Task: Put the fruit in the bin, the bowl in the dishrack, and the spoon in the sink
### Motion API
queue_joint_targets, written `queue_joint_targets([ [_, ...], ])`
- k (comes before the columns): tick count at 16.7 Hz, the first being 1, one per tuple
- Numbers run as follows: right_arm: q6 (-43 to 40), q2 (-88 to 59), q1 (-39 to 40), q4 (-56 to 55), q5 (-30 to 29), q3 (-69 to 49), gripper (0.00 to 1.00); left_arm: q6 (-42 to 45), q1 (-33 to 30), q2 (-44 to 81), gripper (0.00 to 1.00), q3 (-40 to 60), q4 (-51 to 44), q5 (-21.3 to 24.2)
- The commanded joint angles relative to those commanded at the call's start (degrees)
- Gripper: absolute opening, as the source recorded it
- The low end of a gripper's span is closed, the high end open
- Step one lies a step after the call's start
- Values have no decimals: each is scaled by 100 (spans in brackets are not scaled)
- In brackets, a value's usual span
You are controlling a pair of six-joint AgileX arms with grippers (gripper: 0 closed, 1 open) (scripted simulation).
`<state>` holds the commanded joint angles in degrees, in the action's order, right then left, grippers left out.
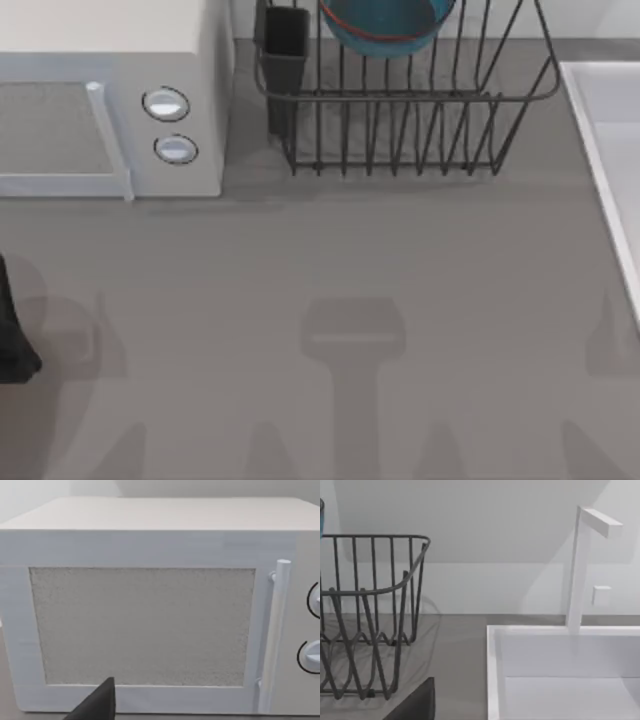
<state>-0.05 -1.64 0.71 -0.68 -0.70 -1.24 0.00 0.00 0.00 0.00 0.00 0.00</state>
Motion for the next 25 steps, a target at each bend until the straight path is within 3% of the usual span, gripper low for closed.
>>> queue_joint_targets([
  [7,-1,133,-56,66,61,106,100,0,0,0,100,0,0,0],
  [11,-365,-484,-203,646,56,-383,100,0,0,0,100,0,0,0],
  [25,-3291,-6818,-1309,5329,72,-4281,100,0,0,0,100,0,0,0],
])
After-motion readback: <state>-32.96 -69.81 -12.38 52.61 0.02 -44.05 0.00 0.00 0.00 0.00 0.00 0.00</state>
